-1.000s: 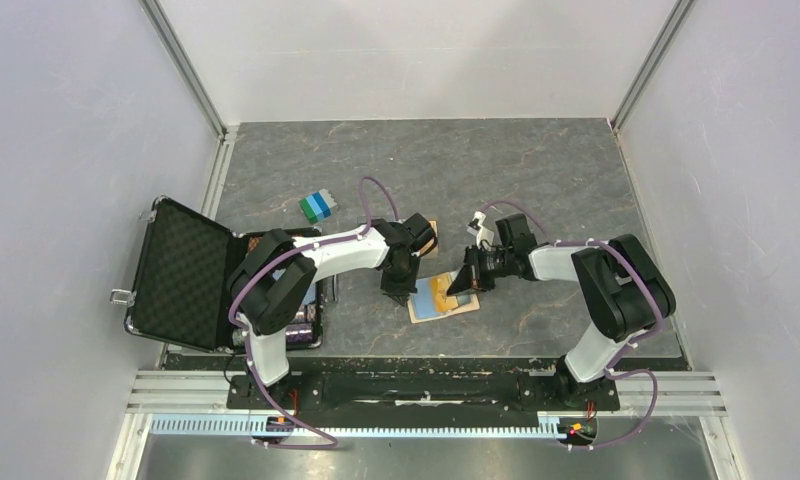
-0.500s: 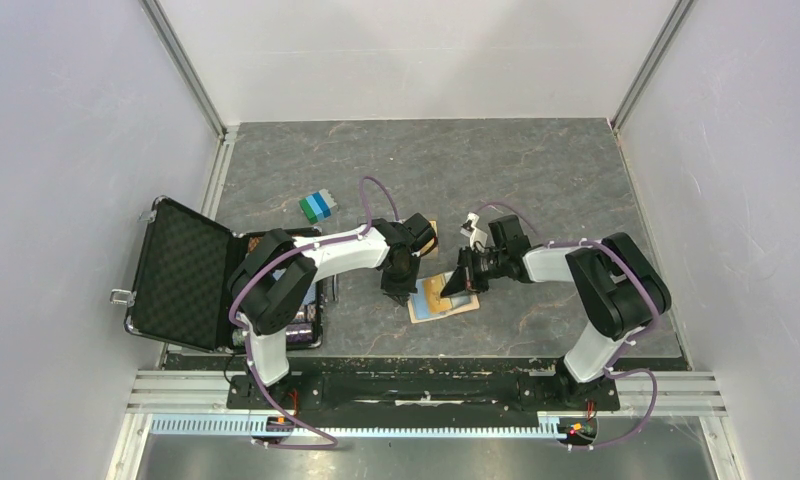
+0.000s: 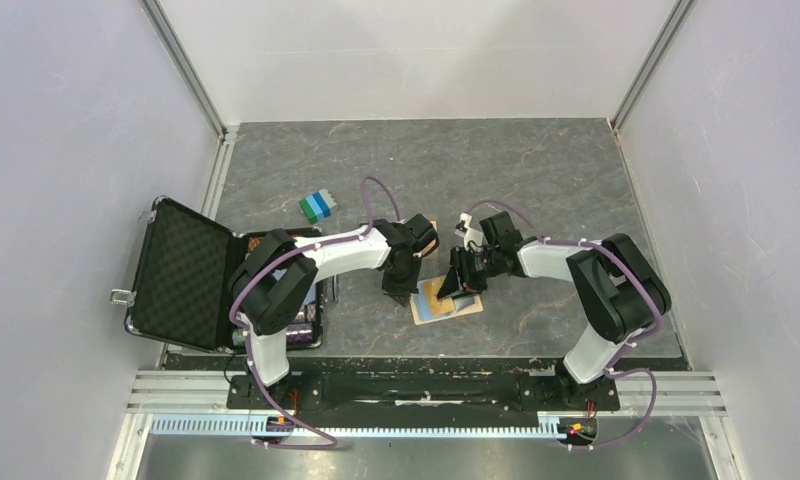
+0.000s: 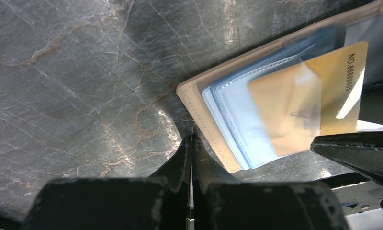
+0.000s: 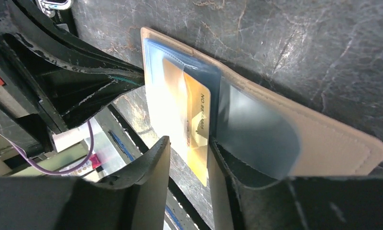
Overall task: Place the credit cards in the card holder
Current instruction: Insert the credit card into the card holder.
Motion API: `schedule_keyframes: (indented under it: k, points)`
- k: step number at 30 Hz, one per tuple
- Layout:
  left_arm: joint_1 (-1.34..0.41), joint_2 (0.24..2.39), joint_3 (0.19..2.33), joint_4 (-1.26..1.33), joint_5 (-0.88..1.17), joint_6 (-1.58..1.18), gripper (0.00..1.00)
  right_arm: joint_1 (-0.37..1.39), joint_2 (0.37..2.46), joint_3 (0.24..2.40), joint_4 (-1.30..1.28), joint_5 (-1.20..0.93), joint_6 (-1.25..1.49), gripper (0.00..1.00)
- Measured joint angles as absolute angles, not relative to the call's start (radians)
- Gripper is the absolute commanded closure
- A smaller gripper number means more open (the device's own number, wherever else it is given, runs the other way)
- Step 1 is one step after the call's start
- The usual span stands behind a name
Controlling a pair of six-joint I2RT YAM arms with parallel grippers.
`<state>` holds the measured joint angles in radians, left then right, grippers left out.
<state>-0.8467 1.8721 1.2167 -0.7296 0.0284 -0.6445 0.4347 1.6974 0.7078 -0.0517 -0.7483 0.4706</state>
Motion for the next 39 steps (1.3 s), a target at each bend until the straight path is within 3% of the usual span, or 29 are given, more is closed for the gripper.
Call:
schedule_keyframes:
  k: [5,8,12,16,20,32,39]
  points:
    - [-0.849,1.872,1.217,-0.728,0.028,-0.645,0.98,0.439,1.684,0.773,-0.187,-0.685,0.413,0.48]
    - [-0.849,1.872,1.217,-0.729,0.029,-0.644,0.98,0.449,1.678,0.801,-0.243,-0.659,0.386,0.47]
    - [-0.849,1.874,1.221,-0.729,0.031,-0.644,0.98,0.469,1.678,0.825,-0.285,-0.628,0.356,0.58]
    - [-0.854,1.897,1.251,-0.728,0.046,-0.645,0.98,0.482,1.686,0.83,-0.303,-0.617,0.341,0.75]
    - [-0.858,1.917,1.279,-0.751,0.046,-0.642,0.98,0.481,1.702,0.83,-0.31,-0.62,0.352,0.77]
    - [-0.858,1.927,1.298,-0.78,0.035,-0.638,0.98,0.482,1.71,0.758,-0.176,-0.728,0.496,0.7]
    - [-0.858,1.929,1.306,-0.783,0.025,-0.637,0.93,0.487,1.71,0.716,-0.107,-0.769,0.566,0.9]
